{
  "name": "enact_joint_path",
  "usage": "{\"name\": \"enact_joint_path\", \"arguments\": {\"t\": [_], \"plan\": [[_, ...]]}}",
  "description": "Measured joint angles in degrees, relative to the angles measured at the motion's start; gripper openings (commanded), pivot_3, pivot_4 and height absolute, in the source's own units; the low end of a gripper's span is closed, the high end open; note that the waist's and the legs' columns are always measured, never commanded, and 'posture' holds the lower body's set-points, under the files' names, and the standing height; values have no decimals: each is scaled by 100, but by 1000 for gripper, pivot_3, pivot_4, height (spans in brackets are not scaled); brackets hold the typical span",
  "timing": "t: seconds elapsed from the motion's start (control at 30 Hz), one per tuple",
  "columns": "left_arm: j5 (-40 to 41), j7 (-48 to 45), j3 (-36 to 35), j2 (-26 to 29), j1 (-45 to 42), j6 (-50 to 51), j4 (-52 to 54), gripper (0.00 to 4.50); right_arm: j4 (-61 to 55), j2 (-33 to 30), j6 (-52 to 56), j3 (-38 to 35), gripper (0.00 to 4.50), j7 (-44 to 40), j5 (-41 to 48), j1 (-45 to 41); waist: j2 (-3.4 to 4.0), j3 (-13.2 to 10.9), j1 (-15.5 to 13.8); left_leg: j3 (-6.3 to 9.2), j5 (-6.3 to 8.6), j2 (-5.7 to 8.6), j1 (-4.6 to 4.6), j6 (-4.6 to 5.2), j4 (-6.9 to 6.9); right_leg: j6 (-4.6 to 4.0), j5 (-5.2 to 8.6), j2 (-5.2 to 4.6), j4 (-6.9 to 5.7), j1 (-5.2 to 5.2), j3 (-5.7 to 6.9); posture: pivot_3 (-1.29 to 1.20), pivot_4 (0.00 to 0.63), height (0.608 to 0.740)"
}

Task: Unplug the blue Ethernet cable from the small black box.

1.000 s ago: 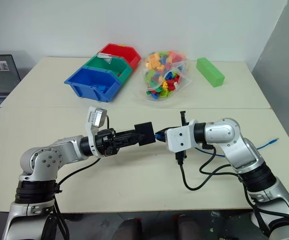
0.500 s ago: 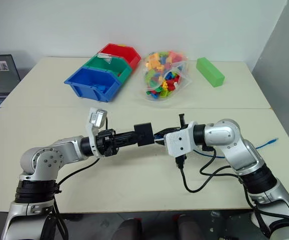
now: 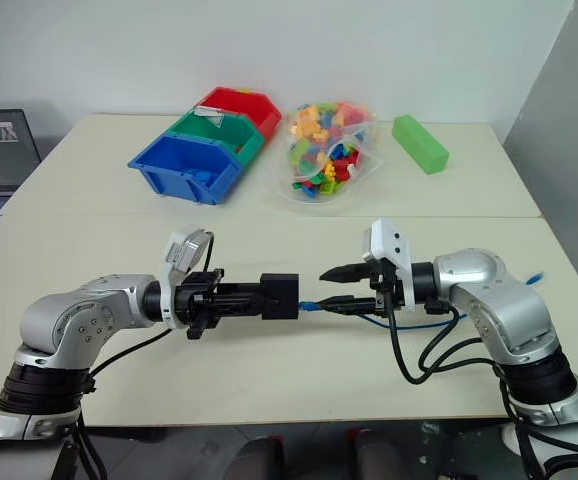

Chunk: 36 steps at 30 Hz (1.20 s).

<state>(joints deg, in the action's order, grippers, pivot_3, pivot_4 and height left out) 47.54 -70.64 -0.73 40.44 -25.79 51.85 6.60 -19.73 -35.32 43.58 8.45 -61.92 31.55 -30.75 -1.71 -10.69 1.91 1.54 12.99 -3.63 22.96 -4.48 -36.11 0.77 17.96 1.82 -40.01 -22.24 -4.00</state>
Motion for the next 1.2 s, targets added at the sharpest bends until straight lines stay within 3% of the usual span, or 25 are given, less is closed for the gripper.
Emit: {"name": "enact_joint_path", "arguments": {"t": [0.4,0.9,1.0,1.2], "plan": [[85,-136,-6,34,-118,91,-57,781,-51,664,1501,-354,2213,863,1450,212,0,0,10,0,0,-1,2,0,2,27,16,2,0,-3,-1,0,150,740],[96,-133,-29,81,-117,149,-56,781,-50,825,1580,-346,2213,1221,1656,211,0,0,9,0,1,-1,3,1,4,29,17,2,2,-5,0,0,150,740],[96,-135,-33,83,-117,149,-56,781,-50,794,1562,-252,1745,1214,1633,211,0,0,10,-1,1,-1,3,1,4,29,17,2,2,-5,-1,0,150,740],[97,-172,-33,94,-107,149,-44,781,-50,711,1468,-191,347,1213,1513,211,0,0,10,-1,1,-1,3,1,4,29,17,2,3,-6,-1,0,150,740]]}}
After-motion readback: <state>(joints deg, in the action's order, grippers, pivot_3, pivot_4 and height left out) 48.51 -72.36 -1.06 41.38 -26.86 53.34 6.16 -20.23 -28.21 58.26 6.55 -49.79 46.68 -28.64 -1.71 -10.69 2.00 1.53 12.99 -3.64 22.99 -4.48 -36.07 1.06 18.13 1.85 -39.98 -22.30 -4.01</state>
